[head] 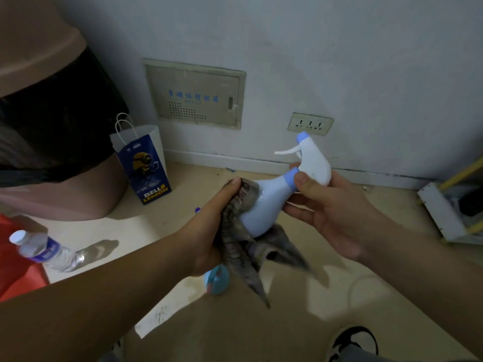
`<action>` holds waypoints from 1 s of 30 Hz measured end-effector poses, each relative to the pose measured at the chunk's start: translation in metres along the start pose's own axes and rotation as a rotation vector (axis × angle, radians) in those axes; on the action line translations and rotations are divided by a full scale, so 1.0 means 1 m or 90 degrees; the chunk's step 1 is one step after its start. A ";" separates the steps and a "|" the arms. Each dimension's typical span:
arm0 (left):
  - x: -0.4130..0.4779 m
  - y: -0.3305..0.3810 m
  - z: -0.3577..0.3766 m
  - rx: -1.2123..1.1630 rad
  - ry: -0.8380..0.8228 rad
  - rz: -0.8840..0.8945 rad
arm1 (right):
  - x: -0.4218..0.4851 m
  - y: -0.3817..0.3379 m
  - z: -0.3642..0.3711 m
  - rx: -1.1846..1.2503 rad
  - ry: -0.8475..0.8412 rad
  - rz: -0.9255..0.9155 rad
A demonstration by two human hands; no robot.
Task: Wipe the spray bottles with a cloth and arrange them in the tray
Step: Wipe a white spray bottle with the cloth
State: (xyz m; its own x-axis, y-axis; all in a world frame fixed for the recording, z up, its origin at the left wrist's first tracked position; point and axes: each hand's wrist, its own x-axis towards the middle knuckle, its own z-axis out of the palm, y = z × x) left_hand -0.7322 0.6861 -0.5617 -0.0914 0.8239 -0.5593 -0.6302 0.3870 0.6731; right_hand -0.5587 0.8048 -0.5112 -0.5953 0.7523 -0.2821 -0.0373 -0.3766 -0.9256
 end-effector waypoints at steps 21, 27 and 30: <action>-0.022 0.011 0.036 0.466 0.168 0.655 | 0.002 0.025 0.003 -0.372 0.068 -0.128; -0.013 0.003 0.021 1.062 -0.002 0.804 | 0.000 0.013 0.014 -0.561 -0.030 -0.259; -0.013 0.008 0.013 1.073 -0.026 0.837 | 0.000 0.007 0.015 -0.669 -0.065 -0.317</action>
State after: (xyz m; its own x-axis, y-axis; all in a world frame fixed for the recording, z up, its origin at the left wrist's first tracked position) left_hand -0.7262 0.6840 -0.5432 0.2366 0.8516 0.4677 0.8861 -0.3866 0.2556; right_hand -0.5709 0.7941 -0.5137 -0.7655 0.6263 0.1477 0.3699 0.6162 -0.6953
